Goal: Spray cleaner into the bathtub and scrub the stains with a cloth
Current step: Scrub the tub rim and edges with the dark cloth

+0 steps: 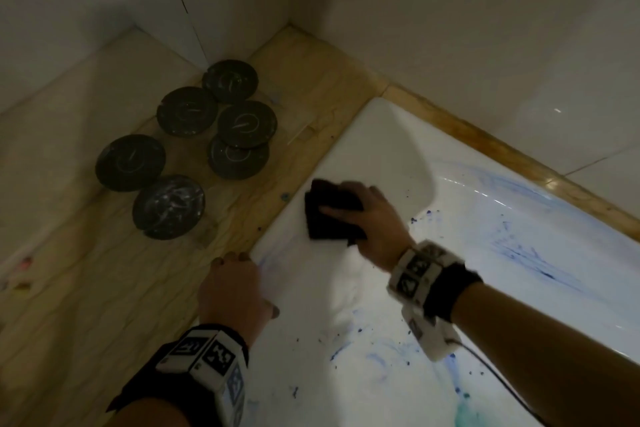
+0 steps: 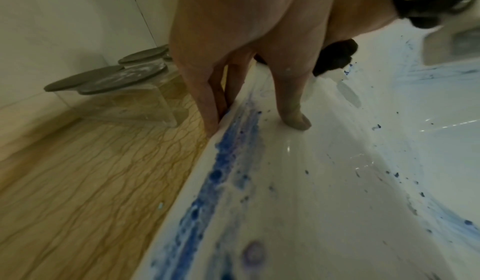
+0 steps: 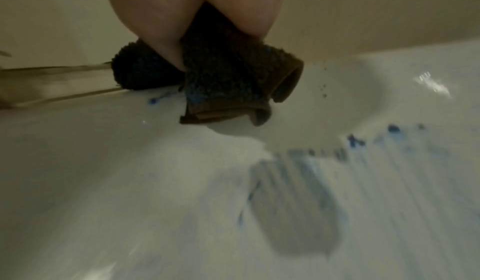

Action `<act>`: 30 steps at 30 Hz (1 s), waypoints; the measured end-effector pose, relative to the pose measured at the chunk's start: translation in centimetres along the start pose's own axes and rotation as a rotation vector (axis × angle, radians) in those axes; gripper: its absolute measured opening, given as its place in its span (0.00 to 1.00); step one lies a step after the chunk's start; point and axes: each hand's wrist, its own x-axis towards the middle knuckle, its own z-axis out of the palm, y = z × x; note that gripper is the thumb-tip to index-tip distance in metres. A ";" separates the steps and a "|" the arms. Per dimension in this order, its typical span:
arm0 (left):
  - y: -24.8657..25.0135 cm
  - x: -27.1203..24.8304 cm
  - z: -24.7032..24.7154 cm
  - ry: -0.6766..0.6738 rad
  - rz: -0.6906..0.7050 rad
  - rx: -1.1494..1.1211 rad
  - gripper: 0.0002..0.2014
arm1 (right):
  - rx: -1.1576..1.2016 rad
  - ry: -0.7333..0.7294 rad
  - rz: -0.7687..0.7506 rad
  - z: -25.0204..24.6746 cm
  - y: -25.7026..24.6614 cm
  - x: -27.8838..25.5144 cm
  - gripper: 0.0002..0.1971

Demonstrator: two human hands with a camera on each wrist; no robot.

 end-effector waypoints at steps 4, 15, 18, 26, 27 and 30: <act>0.0 -0.1 -0.1 0.001 0.007 0.000 0.35 | 0.080 -0.039 -0.052 -0.4 -0.5 -2.1 0.23; -0.1 0.2 0.2 0.008 -0.005 -0.020 0.37 | -0.195 0.133 0.153 -2.4 0.4 5.3 0.29; -0.1 0.0 0.2 0.007 0.003 -0.001 0.36 | -0.120 0.185 -0.062 1.3 -1.3 2.3 0.31; -0.1 0.0 -0.1 -0.014 0.014 0.004 0.38 | 0.160 0.247 -0.237 -0.4 -2.4 -1.2 0.14; -0.1 0.1 0.0 -0.016 0.010 -0.004 0.38 | 0.170 0.324 -0.136 -1.5 -1.9 0.1 0.12; -0.1 0.0 0.2 -0.015 -0.003 -0.029 0.38 | -0.010 0.279 0.168 -3.3 -0.2 3.8 0.16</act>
